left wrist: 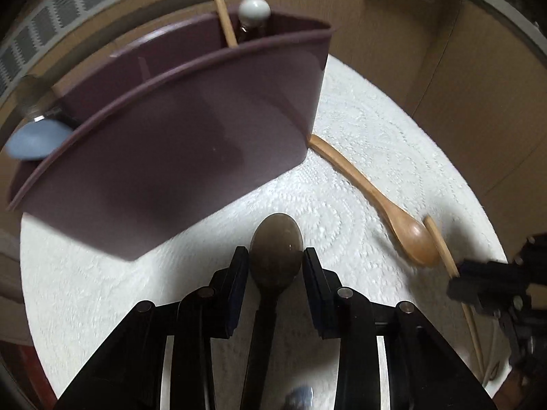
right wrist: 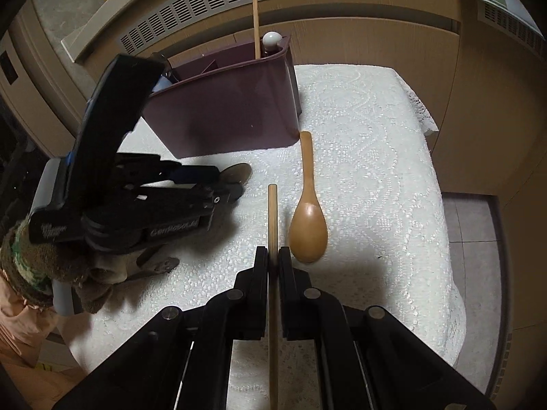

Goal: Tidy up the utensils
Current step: 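Lift the chopstick and metal spoon and carry them over the caddy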

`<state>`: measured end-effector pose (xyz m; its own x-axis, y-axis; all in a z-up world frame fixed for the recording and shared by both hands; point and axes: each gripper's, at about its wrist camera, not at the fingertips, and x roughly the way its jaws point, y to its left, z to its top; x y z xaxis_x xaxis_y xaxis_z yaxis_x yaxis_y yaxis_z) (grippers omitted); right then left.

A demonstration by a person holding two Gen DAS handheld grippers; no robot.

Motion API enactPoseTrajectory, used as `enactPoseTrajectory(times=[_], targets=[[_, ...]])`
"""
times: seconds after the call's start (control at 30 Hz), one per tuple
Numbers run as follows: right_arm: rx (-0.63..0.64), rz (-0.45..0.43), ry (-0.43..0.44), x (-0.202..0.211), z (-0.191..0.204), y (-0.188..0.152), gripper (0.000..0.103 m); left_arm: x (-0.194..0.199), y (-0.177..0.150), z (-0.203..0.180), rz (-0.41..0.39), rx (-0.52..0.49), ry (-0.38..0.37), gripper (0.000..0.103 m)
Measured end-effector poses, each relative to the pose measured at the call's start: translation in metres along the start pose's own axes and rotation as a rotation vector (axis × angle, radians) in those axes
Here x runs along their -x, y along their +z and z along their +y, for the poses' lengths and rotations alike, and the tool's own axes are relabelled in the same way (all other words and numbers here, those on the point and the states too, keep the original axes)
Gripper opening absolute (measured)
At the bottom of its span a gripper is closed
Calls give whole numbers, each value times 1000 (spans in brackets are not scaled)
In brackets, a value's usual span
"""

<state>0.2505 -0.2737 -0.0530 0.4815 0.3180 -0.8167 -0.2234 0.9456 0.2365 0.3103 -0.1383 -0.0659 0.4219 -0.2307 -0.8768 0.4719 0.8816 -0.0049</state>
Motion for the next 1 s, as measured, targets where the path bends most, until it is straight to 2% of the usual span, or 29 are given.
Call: enactPoseTrajectory(times=[0.07,0.17,0.3,0.47,0.67,0.8,0.93,1.0], targets=[[-1,-11,8,2,3,1,6,17,-10,6,-42,42,-43,33],[10,-31,9,8,10,2,6,51,-30,23,-149,138,-86,33],[32,-68,9,19,23,4,6,99,-62,36,-308,230,-58,33],[56,-107,15,34,37,9,6,140,-88,44,-422,269,-43,34],[74,-156,18,53,48,12,6,146,-84,40,-471,274,-37,33],[82,-196,18,67,55,18,6,168,-84,43,-506,272,-28,33],[115,-268,9,91,63,40,6,196,-66,44,-570,245,-24,33],[140,-337,-11,113,69,61,6,216,-49,47,-595,238,-16,33]])
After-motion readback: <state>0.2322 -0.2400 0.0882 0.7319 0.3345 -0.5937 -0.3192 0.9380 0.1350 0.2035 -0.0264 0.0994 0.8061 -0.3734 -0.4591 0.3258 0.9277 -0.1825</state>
